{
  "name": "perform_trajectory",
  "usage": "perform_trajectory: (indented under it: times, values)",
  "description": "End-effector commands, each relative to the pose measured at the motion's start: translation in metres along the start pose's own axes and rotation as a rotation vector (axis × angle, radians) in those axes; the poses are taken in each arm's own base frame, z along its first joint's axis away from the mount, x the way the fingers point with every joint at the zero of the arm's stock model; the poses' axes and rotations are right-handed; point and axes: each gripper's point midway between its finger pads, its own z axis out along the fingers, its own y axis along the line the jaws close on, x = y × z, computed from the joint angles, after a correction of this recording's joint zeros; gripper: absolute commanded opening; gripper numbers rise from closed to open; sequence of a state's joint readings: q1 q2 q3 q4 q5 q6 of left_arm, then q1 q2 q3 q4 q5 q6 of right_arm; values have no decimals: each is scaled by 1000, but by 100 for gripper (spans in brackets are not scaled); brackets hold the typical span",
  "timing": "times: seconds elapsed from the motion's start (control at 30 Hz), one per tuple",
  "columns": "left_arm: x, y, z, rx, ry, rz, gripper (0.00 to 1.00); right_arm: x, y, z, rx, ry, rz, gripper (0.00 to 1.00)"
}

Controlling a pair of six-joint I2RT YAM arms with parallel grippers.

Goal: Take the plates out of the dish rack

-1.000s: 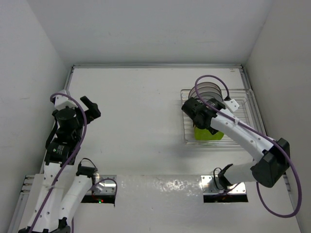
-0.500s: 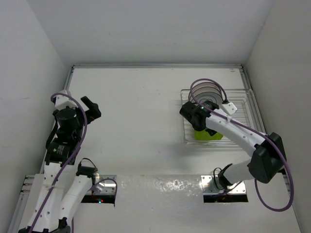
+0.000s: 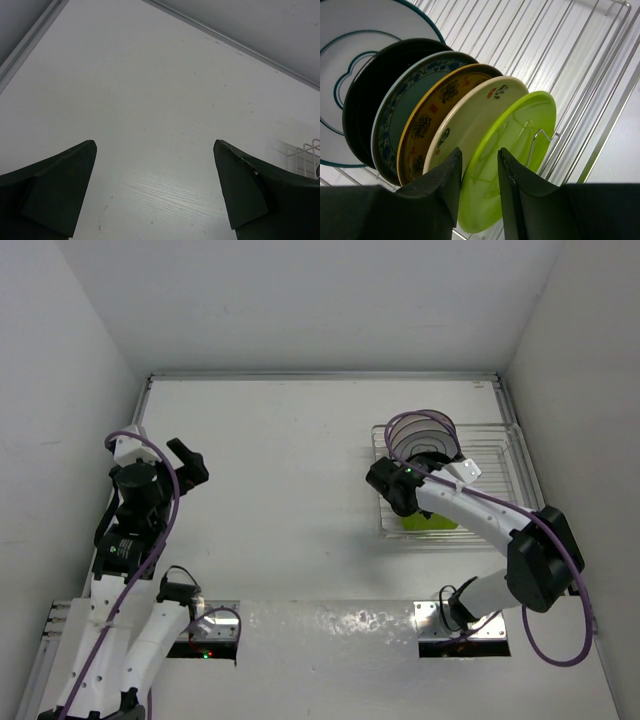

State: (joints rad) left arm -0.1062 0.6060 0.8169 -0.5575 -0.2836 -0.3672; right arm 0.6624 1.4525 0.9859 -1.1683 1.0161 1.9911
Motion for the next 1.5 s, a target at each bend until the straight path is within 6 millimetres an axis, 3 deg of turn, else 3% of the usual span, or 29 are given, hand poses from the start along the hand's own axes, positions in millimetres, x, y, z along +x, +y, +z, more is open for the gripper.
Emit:
perform_trajectory:
  times: [0.0, 0.13, 0.2, 0.33, 0.43, 0.9, 1.1, 1.27, 1.37, 1.47]
  values:
    - [-7, -8, 1, 37, -32, 4, 100, -1, -9, 5, 23, -20, 14, 30]
    - [-6, -8, 1, 41, -29, 7, 100, -2, -10, 5, 30, -20, 23, 26]
    - [-7, -9, 0, 43, -31, 6, 100, -3, -12, 4, 39, -21, 33, 17]
    - [-7, -9, 0, 43, -31, 6, 100, -5, -15, 2, 46, -9, 51, 11]
    - [-6, -9, 1, 46, -29, 6, 100, -7, -14, -2, 50, 6, 80, 0]
    - [-6, -10, 1, 49, -29, 7, 100, -35, 22, -31, 26, 52, 192, 0]
    - [-5, -10, 3, 47, -21, 11, 100, -62, 27, -50, 25, 52, 215, 0]
    - [-6, -9, 2, 44, -25, 9, 100, -98, 55, -73, -82, 41, 161, 0]
    - [-5, -9, 3, 41, -23, 8, 100, -114, 85, -90, -181, 56, 129, 0]
    - [-5, -8, 3, 33, -23, 9, 100, -117, 148, -113, -419, 59, -63, 0]
